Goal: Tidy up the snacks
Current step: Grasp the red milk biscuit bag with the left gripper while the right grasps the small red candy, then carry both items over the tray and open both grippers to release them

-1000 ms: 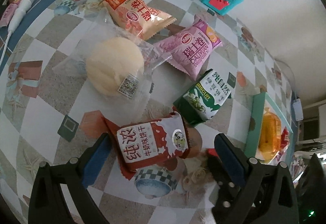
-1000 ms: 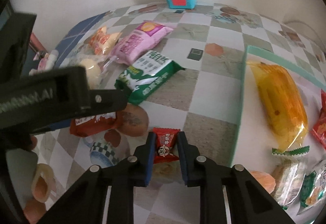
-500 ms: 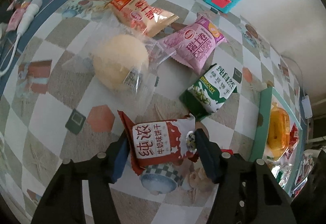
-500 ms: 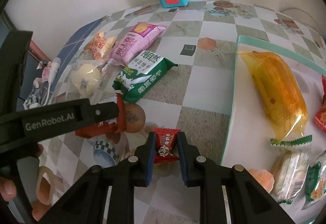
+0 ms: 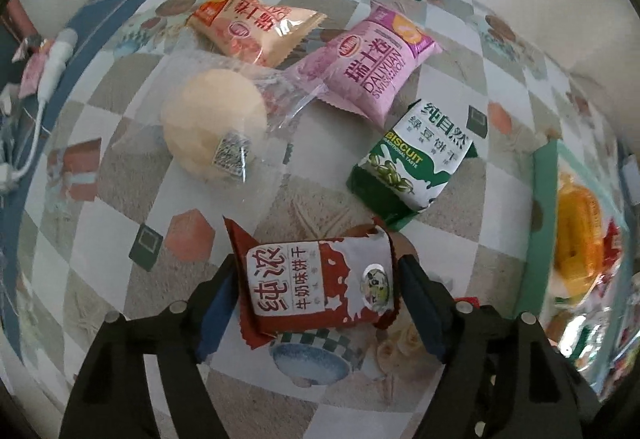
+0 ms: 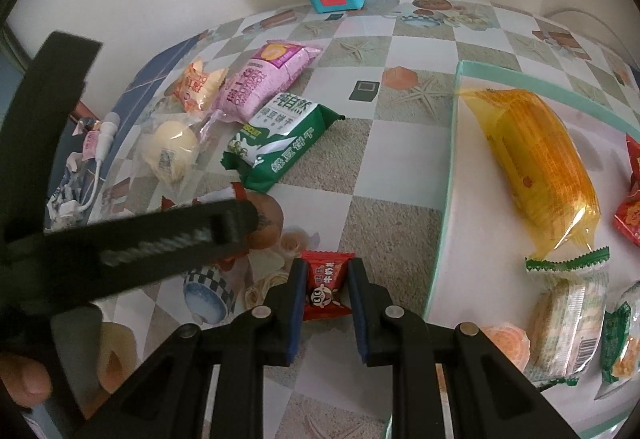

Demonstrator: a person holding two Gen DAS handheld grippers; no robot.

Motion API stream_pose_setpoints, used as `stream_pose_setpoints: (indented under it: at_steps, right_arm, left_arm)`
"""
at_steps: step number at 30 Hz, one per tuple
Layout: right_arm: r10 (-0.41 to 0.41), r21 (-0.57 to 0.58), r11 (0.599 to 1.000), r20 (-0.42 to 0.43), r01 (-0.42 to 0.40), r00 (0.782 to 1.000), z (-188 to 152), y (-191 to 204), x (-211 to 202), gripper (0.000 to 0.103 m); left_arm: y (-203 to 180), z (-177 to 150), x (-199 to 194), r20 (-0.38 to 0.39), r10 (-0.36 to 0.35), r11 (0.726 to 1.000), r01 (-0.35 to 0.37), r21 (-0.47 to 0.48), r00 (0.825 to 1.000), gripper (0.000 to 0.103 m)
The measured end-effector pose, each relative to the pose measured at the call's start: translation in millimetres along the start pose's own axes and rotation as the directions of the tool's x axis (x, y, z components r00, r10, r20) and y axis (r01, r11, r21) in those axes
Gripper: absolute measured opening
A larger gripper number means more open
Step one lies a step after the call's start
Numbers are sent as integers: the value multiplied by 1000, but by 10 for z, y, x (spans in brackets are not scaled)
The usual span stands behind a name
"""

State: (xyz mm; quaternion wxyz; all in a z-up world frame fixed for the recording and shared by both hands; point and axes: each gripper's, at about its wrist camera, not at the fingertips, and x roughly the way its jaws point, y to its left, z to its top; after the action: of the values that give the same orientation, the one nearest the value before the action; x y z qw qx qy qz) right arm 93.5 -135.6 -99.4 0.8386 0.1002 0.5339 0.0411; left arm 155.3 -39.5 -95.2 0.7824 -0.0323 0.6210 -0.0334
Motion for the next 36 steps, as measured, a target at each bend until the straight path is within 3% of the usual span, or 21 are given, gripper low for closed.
stream_pose_setpoints:
  at_steps: [2, 5, 14, 22, 36]
  right_arm:
    - [-4, -3, 1000, 0, 4, 1000, 0, 8, 3, 22]
    - [-4, -2, 1000, -3, 4, 1000, 1, 14, 4, 22]
    - [1, 8, 1000, -10, -1, 1000, -32, 9, -32, 22]
    - [21, 33, 999, 18, -22, 1000, -36, -16, -237, 22]
    - [-56, 119, 992, 211, 32, 976, 100, -232, -1120, 22]
  left_arm:
    - [-39, -3, 2, 4, 17, 1000, -17, 10, 1000, 77]
    - [-61, -35, -47, 15, 5, 1000, -5, -2, 1000, 67]
    - [75, -188, -144, 3, -53, 993, 53, -101, 999, 66]
    - [271, -351, -462, 33, -55, 983, 60, -172, 998, 66]
    - [-45, -371, -1192, 199, -90, 982, 120, -144, 976, 66]
